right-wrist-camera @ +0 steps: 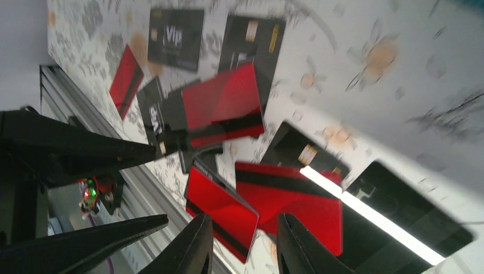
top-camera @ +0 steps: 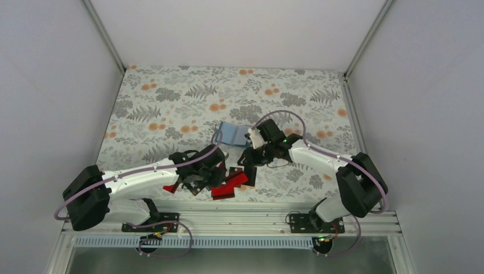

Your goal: Put the credit cards into the card holder

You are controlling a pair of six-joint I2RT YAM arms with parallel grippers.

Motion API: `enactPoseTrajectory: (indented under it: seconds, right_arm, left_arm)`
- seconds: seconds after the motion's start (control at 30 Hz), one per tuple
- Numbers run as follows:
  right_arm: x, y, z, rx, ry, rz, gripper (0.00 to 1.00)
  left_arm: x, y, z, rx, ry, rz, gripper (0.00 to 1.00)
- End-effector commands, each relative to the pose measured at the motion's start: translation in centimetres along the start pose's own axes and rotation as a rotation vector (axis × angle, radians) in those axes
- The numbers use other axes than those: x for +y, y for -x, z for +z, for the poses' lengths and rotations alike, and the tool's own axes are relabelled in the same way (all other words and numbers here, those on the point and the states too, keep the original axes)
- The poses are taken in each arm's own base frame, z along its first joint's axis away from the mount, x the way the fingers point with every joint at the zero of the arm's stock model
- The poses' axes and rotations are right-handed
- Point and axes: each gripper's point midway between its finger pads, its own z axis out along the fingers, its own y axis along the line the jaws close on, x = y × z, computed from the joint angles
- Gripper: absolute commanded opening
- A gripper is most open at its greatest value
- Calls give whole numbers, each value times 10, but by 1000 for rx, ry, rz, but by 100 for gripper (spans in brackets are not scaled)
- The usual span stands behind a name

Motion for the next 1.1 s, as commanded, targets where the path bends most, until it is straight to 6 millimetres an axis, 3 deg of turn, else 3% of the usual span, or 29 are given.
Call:
enactPoseTrajectory:
  seconds: [0.0, 0.2, 0.33, 0.53, 0.93, 1.07]
  right_arm:
    - [18, -24, 14, 21, 11, -58, 30]
    - [18, -55, 33, 93, -33, -65, 31]
    - [4, -73, 34, 101, -63, 22, 32]
    - [3, -96, 36, 113, -50, 82, 35]
    - [-6, -136, 29, 164, -44, 192, 35]
    - [0, -146, 33, 170, -4, 263, 38]
  left_arm:
    - [-2, -23, -1, 37, 21, -53, 49]
    - [-5, -39, 7, 47, 83, -24, 52]
    - [-6, -39, 17, 45, 87, -33, 52]
    - [-12, -38, 33, 60, 75, -9, 52]
    - [-14, -62, 54, 127, 46, -2, 52]
    - [-18, -71, 56, 140, 42, 2, 52]
